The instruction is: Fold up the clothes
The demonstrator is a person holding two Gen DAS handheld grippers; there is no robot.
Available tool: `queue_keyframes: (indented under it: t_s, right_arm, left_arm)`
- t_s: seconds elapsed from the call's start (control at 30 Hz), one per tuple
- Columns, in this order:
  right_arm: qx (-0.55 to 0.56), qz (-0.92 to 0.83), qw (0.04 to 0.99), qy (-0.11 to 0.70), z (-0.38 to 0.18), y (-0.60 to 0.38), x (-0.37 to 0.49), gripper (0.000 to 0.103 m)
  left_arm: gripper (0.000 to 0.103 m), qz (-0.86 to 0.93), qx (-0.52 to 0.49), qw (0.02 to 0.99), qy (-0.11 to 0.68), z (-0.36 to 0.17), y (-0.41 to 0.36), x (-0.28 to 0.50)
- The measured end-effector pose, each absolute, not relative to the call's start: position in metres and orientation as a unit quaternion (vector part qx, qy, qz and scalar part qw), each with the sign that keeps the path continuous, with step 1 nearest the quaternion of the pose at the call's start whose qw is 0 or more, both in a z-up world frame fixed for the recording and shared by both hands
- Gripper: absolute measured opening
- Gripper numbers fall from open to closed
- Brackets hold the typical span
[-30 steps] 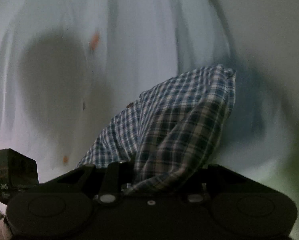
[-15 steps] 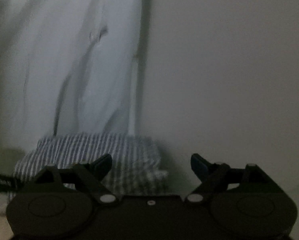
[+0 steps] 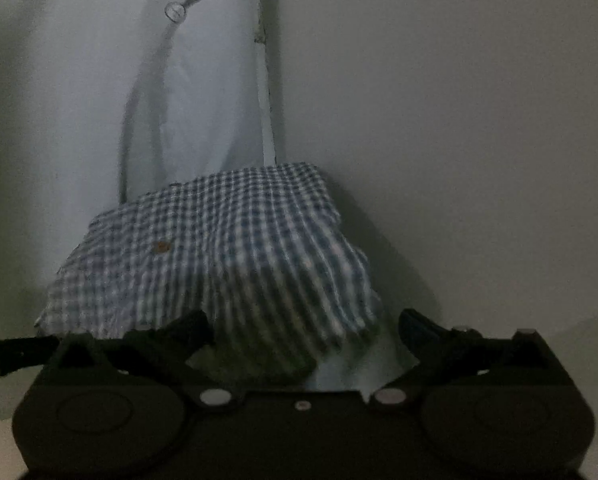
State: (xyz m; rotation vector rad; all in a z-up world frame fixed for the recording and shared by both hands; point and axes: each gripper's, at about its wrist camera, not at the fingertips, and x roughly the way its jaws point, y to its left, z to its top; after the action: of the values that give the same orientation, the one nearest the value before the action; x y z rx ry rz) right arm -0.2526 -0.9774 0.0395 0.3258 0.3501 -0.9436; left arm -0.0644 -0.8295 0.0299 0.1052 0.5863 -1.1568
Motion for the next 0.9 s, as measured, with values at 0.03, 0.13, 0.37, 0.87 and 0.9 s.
queue_keyframes:
  t_s: [0.03,0.13,0.37,0.87,0.9]
  right_arm:
    - [0.166,-0.443,0.865,0.167,0.039,-0.968,-0.258,0.103]
    - [0.200,-0.424,0.866,0.176,0.037,-0.936,-0.272,0.103]
    - [0.172,-0.445,0.858,0.190,0.032,-0.841,-0.313,0.103]
    - [0.176,-0.448,0.855,0.193,0.022,-0.728,-0.353,0.103]
    - [0.180,-0.448,0.854,0.193,0.022,-0.724,-0.353,0.103]
  left_arm:
    - [0.103,-0.535,0.049,0.798,0.271,0.031,-0.818,-0.073]
    - [0.103,-0.521,0.045,0.810,0.265,0.035,-0.780,-0.094]
    - [0.103,-0.515,0.022,0.813,0.269,0.038,-0.696,-0.121]
    - [0.103,-0.528,0.097,0.801,0.264,0.022,-0.615,-0.166]
    - [0.103,-0.529,0.097,0.801,0.263,0.022,-0.612,-0.168]
